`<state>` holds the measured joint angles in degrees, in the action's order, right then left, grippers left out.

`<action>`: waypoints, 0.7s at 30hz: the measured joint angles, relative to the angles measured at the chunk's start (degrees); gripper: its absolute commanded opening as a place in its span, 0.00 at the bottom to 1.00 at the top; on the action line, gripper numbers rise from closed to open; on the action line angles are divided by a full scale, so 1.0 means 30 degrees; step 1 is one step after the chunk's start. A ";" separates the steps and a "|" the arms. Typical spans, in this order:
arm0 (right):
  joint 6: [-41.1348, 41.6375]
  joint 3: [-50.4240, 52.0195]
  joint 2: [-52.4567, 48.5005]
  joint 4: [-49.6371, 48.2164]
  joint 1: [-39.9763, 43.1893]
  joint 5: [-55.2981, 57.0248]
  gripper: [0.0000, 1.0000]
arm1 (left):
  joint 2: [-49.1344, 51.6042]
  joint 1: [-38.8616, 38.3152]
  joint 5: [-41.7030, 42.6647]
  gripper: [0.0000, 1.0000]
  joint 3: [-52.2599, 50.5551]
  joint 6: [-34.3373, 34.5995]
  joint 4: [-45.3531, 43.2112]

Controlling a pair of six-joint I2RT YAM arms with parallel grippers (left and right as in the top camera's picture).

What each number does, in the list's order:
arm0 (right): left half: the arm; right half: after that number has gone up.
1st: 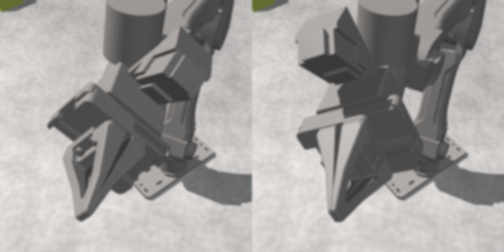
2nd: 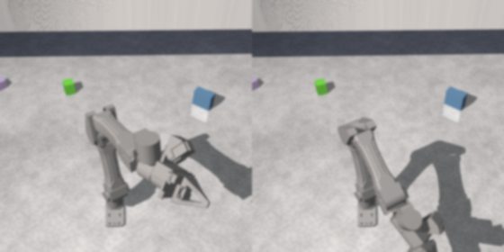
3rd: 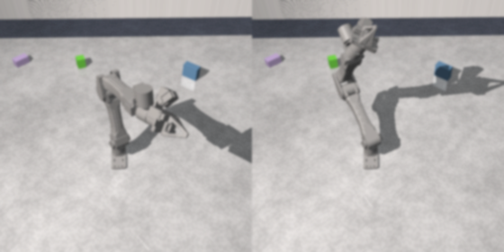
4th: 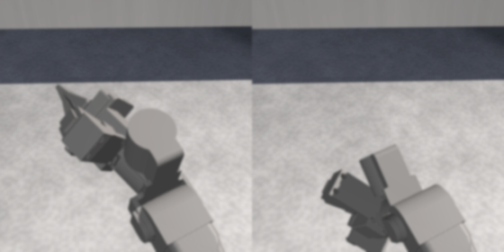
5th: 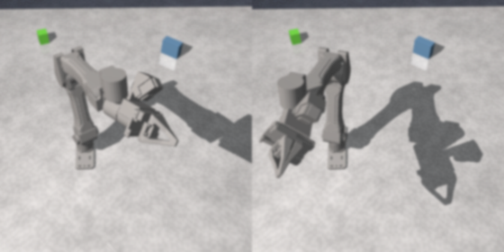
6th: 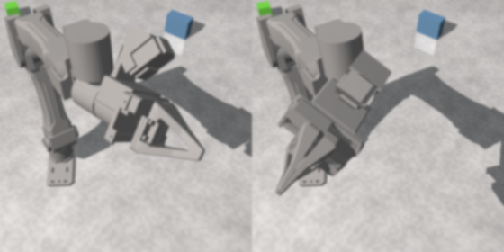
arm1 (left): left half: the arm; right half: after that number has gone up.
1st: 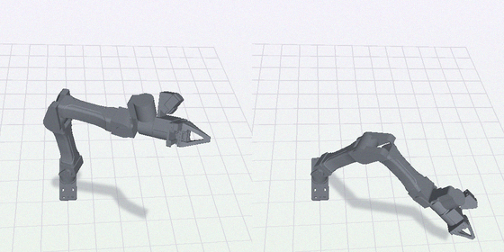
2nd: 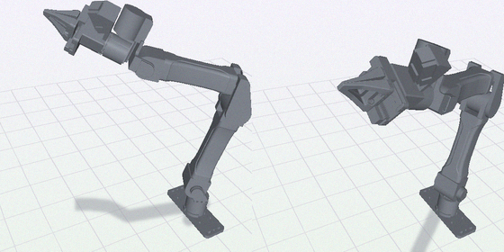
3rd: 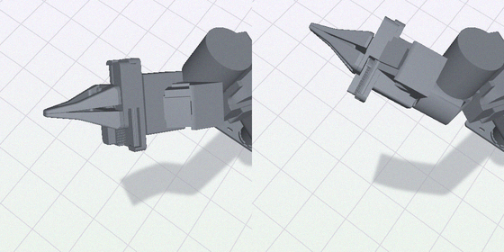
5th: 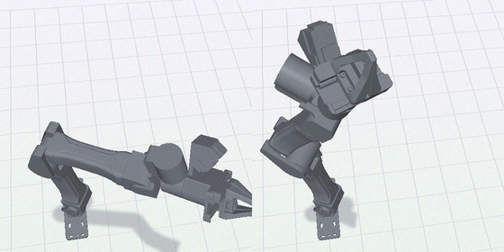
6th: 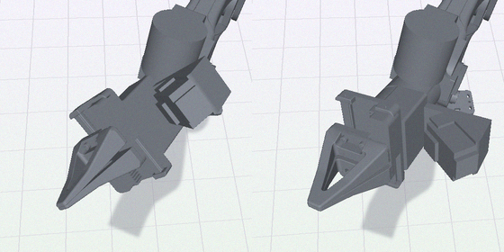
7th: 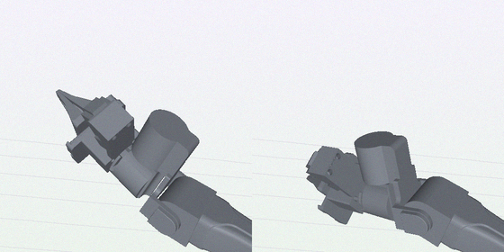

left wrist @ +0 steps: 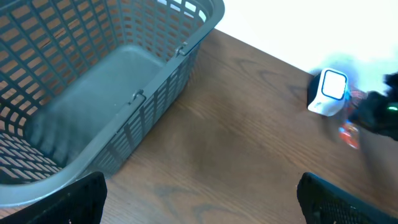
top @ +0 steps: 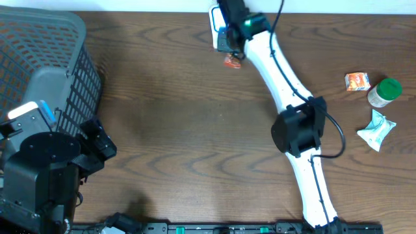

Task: Scan the item barcode
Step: 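Hold the red bar's wrapper against the white scanner face, then carry the red bar right and release it beside the wipes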

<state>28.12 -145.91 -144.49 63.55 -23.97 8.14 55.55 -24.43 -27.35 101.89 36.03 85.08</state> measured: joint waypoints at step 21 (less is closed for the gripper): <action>0.2637 0.5741 0.3322 1.0746 0.7315 0.7016 0.01 | 0.0000 0.0000 0.0000 0.98 0.0000 0.0007 0.0000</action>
<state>36.03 -128.68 -134.52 95.79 -2.02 29.19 55.55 -24.43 -27.35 101.89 36.05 85.08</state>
